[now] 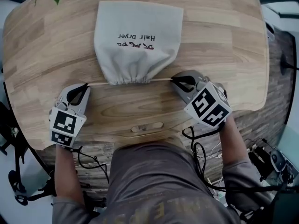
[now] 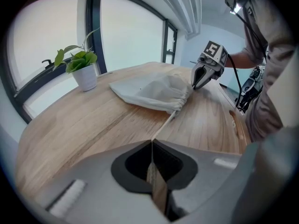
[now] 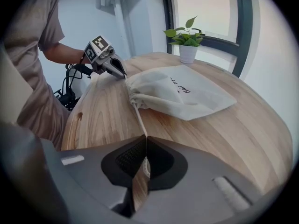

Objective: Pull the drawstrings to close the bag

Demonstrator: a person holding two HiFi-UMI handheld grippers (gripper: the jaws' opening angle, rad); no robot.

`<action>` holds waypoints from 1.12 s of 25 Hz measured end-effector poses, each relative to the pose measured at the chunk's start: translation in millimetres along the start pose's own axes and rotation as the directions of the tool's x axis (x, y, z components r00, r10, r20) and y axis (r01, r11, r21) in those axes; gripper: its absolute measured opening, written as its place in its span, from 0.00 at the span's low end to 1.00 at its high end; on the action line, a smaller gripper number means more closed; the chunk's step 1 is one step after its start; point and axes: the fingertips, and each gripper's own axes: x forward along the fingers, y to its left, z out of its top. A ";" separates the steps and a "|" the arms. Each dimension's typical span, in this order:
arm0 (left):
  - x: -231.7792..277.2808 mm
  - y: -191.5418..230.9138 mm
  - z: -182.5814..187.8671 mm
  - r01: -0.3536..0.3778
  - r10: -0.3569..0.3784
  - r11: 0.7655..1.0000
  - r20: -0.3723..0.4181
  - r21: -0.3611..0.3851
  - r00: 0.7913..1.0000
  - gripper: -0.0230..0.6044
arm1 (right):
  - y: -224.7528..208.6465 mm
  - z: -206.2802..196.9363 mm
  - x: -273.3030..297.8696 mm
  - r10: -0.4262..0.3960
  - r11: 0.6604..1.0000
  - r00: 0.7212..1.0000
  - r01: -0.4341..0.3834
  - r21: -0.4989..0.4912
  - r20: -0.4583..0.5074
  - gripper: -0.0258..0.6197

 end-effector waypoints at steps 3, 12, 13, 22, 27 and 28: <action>-2.0 3.9 -2.9 0.002 -0.002 1.000 0.001 -0.015 1.000 0.04 | -2.7 -11.5 -5.6 0.002 1.000 1.000 -0.002 0.006 -0.009 0.09; 0.7 1.3 -2.1 -0.016 0.016 1.000 -0.006 0.013 1.000 0.05 | -5.8 -14.7 -7.0 -0.019 1.000 1.000 0.019 0.012 0.001 0.09; 0.8 1.0 -2.1 -0.022 0.022 0.999 -0.005 0.023 1.000 0.05 | -5.9 -14.5 -6.6 -0.025 1.000 1.000 0.025 0.014 0.002 0.09; -10.2 -21.4 -1.2 -0.057 0.056 0.996 0.020 0.068 0.998 0.13 | 0.2 -19.2 -9.6 -0.020 0.995 1.000 0.020 0.095 0.006 0.12; -32.8 -13.8 27.2 -0.100 0.091 0.991 0.096 0.091 0.991 0.28 | 3.9 10.9 -20.9 -0.056 0.998 0.997 0.058 -0.038 0.060 0.30; -34.1 -13.9 34.3 -0.096 0.085 0.991 0.107 0.098 0.991 0.29 | 4.9 19.9 -23.0 -0.056 0.997 0.995 0.059 -0.048 0.081 0.29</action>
